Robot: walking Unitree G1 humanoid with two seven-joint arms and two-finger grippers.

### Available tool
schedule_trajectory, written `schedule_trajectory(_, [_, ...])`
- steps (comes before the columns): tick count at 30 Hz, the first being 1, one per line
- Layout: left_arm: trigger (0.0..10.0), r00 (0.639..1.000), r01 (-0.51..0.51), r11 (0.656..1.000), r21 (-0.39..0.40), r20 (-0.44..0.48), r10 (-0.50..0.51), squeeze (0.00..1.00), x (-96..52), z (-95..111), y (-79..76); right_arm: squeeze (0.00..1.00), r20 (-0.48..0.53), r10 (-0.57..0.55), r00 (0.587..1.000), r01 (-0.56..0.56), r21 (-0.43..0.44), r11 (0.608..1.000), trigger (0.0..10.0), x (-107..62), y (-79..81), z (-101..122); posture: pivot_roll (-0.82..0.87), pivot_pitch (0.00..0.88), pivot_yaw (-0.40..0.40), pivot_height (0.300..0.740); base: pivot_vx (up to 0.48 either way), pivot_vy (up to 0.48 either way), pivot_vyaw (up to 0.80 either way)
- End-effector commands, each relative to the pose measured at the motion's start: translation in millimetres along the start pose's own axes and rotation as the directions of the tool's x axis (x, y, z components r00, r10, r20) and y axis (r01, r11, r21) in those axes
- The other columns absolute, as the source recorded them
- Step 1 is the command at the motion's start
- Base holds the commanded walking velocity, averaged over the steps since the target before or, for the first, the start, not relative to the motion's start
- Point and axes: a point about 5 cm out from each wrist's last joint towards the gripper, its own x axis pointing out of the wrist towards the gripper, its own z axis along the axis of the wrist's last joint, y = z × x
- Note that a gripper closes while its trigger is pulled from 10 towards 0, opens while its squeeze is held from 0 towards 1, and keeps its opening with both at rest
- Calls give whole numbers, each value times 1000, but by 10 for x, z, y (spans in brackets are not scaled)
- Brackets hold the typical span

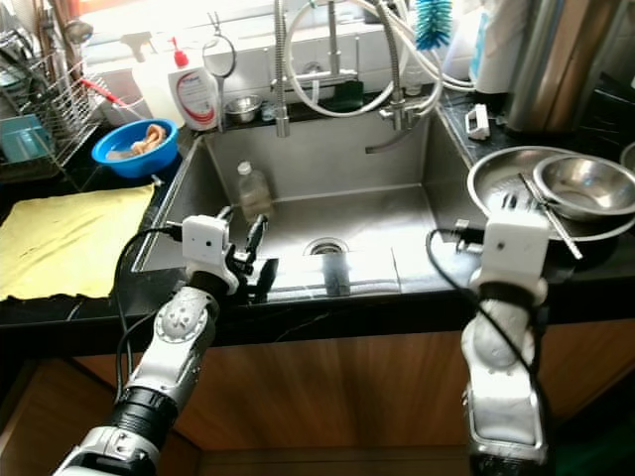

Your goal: Kitchen organization

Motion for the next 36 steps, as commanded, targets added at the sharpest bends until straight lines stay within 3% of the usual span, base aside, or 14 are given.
schedule_trajectory(1, [10000, 1000, -22, 1000, 16, -4, 22, 0, -20, -17, 80, 0, 11, 17, 1000, -17, 21, 1000, 10000, -16, 51, 56, -312, 0, 149, 740, 0, 0, 0])
schedule_trajectory(11, [10000, 999, -44, 999, 19, -19, 45, 0, -58, -61, 96, 0, -69, 39, 997, -36, 37, 999, 10000, -158, 140, -161, -298, 0, 128, 740, 0, 0, 0])
schedule_trajectory(12, [10000, 999, -42, 999, 19, -20, 43, 0, -58, -63, 89, 196, -81, 32, 996, -29, 31, 999, 10000, -186, 145, -188, -297, 0, 128, 740, 0, 0, 0])
schedule_trajectory(13, [10000, 999, -42, 999, 19, -19, 43, 0, -58, -62, 88, 855, -83, 28, 996, -24, 45, 999, 10000, -198, 145, -189, -297, 0, 128, 740, 0, 0, 0])
schedule_trajectory(15, [10000, 999, -42, 999, 19, -19, 42, 0, -57, -61, 87, 855, -83, 25, 996, -20, 56, 998, 10000, -205, 144, -188, -297, 0, 128, 740, 0, 0, 0])
schedule_trajectory(16, [10000, 999, -41, 999, 20, -19, 41, 0, -60, -61, 89, 1000, -79, 1, 997, 3, 51, 999, 10000, -215, 126, -182, -302, 0, 132, 740, 0, 0, 0])
schedule_trajectory(17, [10000, 999, -41, 999, 20, -18, 41, 0, -62, -61, 91, 800, -83, -15, 996, 19, 48, 999, 10000, -216, 113, -186, -302, 0, 132, 740, 0, 0, 0])
schedule_trajectory(18, [10000, 999, -41, 999, 20, -19, 41, 0, -64, -64, 91, 800, -94, -37, 995, 42, 48, 998, 10000, -218, 91, -200, -304, 0, 131, 740, 0, 0, 0])
schedule_trajectory(19, [10000, 999, -40, 999, 20, -18, 40, 0, -64, -63, 91, 0, -105, -63, 992, 70, 62, 996, 10000, -216, 60, -212, -305, 0, 131, 740, 0, 0, 0])
schedule_trajectory(30, [10000, 1000, -27, 999, 17, -12, 27, 0, -60, -57, 55, 0, -79, -209, 975, 213, 39, 976, 10000, -188, -156, -169, -311, 0, 131, 740, 0, 0, 0])
schedule_trajectory(31, [10000, 1000, -26, 1000, 17, -10, 26, 0, -59, -55, 52, 1000, -86, -216, 973, 221, 53, 974, 10000, -194, -159, -176, -310, 0, 130, 740, 0, 0, 0])
schedule_trajectory(36, [10000, 1000, -24, 1000, 16, -6, 24, 0, -57, -50, 49, 1000, -67, -238, 969, 242, 73, 967, 10000, -184, -183, -125, -311, 0, 130, 740, 0, 0, 0])
